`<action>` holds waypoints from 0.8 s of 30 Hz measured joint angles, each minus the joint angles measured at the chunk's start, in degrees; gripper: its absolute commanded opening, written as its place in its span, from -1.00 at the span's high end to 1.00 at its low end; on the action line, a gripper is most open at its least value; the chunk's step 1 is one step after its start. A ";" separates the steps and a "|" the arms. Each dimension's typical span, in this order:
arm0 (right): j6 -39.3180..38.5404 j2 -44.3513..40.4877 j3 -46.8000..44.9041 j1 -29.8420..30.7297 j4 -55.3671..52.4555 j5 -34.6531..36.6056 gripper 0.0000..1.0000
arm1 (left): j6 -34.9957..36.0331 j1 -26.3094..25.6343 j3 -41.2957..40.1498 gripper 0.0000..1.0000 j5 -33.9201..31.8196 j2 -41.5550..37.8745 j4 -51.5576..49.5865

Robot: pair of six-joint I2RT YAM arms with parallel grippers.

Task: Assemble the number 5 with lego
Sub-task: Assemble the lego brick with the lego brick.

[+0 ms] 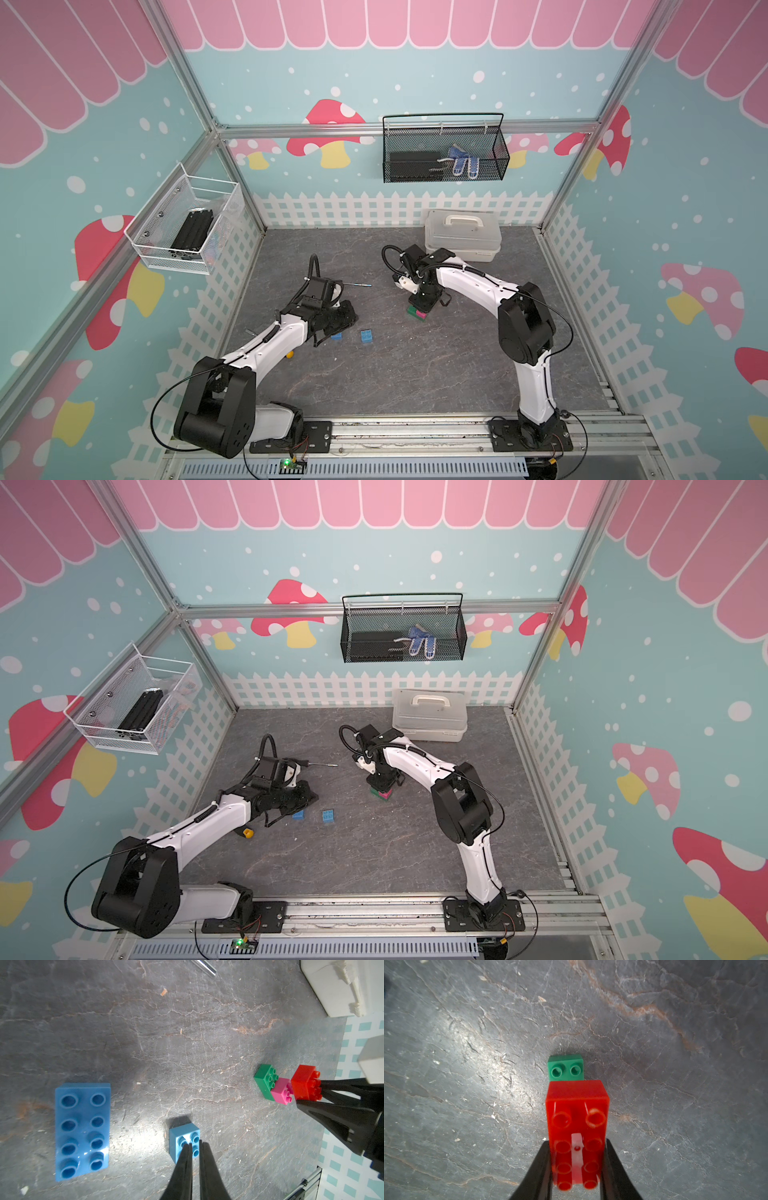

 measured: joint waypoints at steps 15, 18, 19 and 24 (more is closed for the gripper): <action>-1.55 0.00 -1.01 0.00 1.64 -0.35 1.00 | -0.02 0.02 -0.35 0.77 0.09 0.02 0.46; -1.55 -0.02 -1.60 0.00 1.92 -0.35 1.00 | -0.02 0.02 -0.37 0.77 0.15 0.02 0.63; -1.57 -0.02 -1.77 0.00 1.97 -0.35 1.00 | -0.02 0.02 -0.37 0.77 0.24 0.02 0.66; -1.55 -0.07 -2.89 0.04 2.51 -0.50 1.00 | -0.04 0.04 -0.59 0.77 0.48 0.44 1.05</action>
